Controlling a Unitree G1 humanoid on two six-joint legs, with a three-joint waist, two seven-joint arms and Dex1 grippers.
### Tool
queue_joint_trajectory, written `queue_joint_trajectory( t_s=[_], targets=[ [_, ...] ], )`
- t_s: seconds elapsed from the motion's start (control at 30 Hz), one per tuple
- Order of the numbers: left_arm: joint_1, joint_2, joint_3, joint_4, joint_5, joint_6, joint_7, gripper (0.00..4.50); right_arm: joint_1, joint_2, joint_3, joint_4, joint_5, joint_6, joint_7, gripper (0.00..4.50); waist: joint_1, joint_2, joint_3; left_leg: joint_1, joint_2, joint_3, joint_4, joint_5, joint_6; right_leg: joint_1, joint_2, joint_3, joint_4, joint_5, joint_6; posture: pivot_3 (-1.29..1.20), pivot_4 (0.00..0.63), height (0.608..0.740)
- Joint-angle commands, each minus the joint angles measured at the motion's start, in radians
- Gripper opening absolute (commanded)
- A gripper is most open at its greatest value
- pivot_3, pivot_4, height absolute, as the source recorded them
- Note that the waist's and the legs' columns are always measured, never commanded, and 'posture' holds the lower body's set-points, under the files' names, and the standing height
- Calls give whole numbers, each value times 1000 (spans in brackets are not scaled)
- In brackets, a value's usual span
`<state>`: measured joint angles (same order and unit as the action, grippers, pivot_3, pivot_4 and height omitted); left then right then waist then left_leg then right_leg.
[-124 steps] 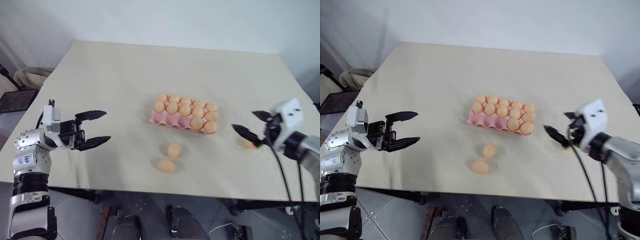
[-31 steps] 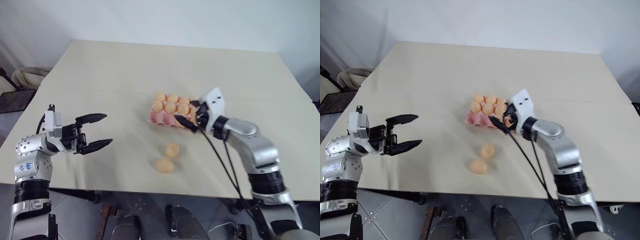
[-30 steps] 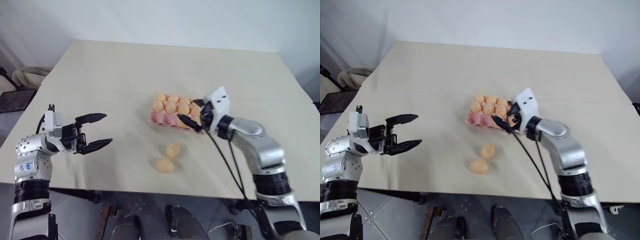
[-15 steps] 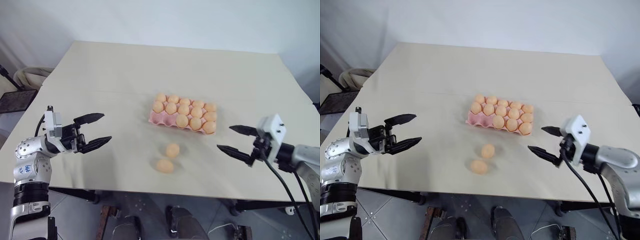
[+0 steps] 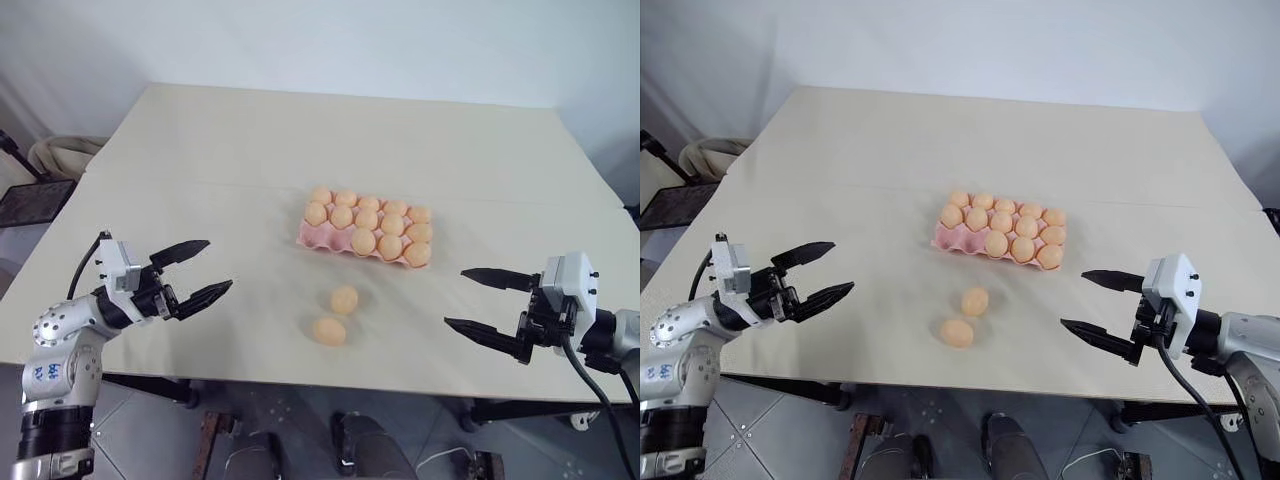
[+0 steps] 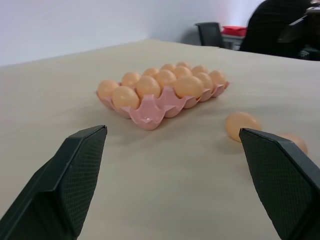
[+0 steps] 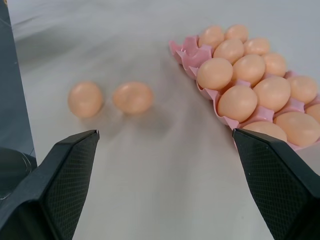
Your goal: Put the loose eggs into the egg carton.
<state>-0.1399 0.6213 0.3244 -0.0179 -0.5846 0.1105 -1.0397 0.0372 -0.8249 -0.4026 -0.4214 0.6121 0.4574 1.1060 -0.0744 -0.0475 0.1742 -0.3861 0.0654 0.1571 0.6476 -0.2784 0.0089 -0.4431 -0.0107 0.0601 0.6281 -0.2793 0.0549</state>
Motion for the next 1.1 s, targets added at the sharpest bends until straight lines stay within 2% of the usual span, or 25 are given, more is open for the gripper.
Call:
queue_joint_trajectory(
  t_s=[0.03, 0.23, 0.47, 0.7, 0.8, 0.93, 1.1],
  targets=[
    [54, -30, 25, -142, -2, 31, 119, 4500, -33, -27, -5, 13, 13, -17, 8, 4466, 0, 0, 0, 0, 0, 0, 0, 0, 0, 0, 0, 0, 0, 0, 0, 0, 150, 740],
    [173, -112, -33, -365, 34, 145, 350, 4500, -68, -34, 33, 35, 3, -16, 8, 4466, 2, 0, 0, 0, 0, 0, 0, 0, 0, 0, 0, 0, 0, 0, -1, 0, 150, 740],
    [276, -201, -193, -572, 54, 202, 459, 4500, -132, -41, 79, 79, 5, -19, 28, 4466, 15, 0, 0, 0, -1, 0, 1, 0, 0, 0, 0, 1, 0, -3, -5, 0, 150, 740],
    [330, -271, -265, -606, 127, 145, 532, 4500, -75, -62, 47, 108, 32, -85, 173, 4466, 21, 0, 0, 0, -1, -1, 1, 0, 1, 2, 1, 1, -1, -4, -6, 0, 150, 740],
    [338, -295, -311, -607, 163, 128, 554, 4500, -26, -98, 57, 138, -11, -122, 229, 4466, 21, 0, 0, 1, -1, -2, 2, 0, 1, 3, 0, 1, -2, -4, -7, 0, 150, 740],
    [330, -295, -405, -577, 235, 102, 542, 4500, -20, -98, 65, 162, -29, -133, 210, 4466, 18, 1, 0, 4, -1, -2, 2, 0, 1, 9, 0, 1, -7, -6, -11, 0, 150, 740],
    [286, -311, -479, -541, 242, 127, 529, 4500, -15, -80, 85, 159, -49, -138, 183, 4466, 16, 1, 0, 13, -2, -2, 1, -2, -2, 19, 0, 1, -10, -7, -12, 0, 150, 740]
  ],
)
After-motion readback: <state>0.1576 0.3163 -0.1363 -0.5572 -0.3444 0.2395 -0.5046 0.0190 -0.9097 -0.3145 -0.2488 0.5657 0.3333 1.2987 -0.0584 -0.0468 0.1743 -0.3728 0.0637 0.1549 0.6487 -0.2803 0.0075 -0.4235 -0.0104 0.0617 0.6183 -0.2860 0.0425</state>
